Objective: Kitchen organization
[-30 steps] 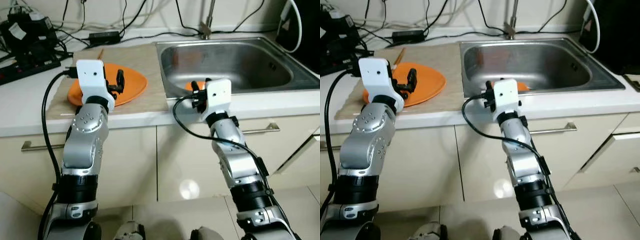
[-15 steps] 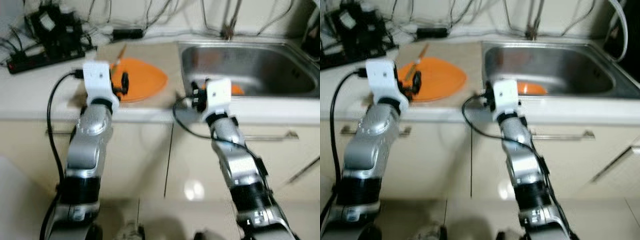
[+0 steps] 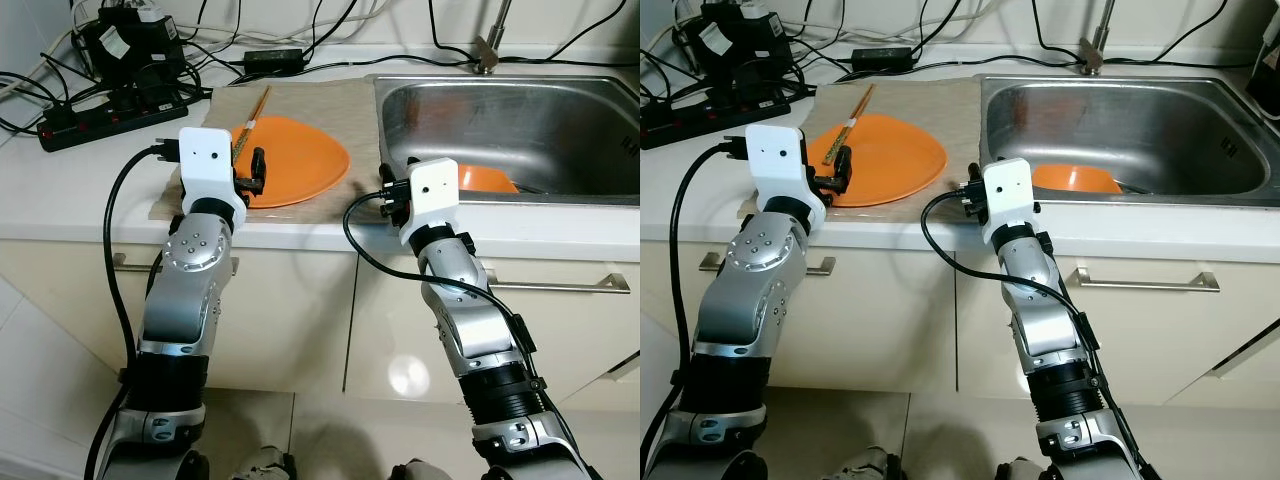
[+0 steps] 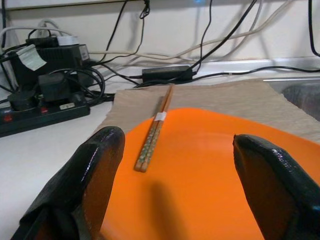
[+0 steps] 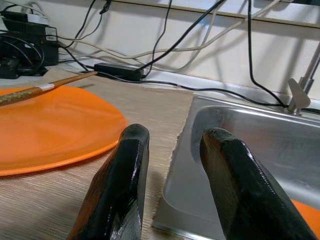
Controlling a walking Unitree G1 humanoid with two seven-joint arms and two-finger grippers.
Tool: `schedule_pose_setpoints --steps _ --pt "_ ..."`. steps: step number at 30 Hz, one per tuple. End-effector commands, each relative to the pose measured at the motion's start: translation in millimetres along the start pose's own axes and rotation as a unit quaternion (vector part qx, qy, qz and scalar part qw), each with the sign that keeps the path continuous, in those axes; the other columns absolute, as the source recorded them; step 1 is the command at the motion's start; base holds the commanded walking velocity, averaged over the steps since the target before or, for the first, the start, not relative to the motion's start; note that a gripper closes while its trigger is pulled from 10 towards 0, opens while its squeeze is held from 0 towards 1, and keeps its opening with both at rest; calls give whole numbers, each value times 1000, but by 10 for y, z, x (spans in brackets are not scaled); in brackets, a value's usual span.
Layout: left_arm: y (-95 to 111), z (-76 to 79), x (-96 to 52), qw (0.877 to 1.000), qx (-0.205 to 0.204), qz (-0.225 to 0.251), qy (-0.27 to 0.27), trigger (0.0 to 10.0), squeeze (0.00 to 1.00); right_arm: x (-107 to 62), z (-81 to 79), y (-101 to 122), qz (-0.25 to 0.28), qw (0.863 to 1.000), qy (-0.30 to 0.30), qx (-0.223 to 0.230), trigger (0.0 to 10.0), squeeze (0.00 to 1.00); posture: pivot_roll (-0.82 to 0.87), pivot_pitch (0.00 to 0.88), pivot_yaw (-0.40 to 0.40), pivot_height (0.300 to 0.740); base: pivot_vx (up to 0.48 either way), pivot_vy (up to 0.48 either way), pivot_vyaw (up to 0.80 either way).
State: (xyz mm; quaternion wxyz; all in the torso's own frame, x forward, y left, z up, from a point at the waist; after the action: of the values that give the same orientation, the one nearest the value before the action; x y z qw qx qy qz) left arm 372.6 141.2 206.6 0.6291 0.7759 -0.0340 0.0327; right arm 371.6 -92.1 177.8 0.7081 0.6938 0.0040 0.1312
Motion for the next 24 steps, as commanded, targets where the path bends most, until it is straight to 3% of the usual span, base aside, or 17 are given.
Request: schedule_pose_setpoints --steps 1,5,22,24 --pt "5 -3 -14 1000 14 0 1 10000 0 -16 -1 -21 -4 1000 1 -2 10000 0 20 0 38 715 0 0 0" --pt "8 -1 -12 1000 11 0 1 10000 0 -20 -11 -26 -4 1000 2 -3 10000 0 19 0 39 715 0 0 0" --pt "19 48 -17 1000 0 4 -8 10000 0 -23 -43 -47 -6 1000 8 -6 10000 0 22 0 37 715 468 0 0" --pt "24 59 -22 1000 -1 6 -10 10000 0 -23 -46 -48 -6 1000 9 -6 10000 0 22 0 38 715 0 0 0"
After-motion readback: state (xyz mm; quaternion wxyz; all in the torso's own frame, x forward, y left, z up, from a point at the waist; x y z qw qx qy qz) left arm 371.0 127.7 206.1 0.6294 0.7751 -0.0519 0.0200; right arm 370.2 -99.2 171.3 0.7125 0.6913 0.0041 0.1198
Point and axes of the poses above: a point about 5 cm out from each wrist's last joint towards the gripper, its own x axis pointing out of the wrist towards the gripper, its own y axis along the axis of the wrist's last joint, z = x × y, the point moved 4 cm from there along x, pointing out of the wrist towards the gripper, and after that the axes turned 8 degrees about x, right-handed, at the moved point
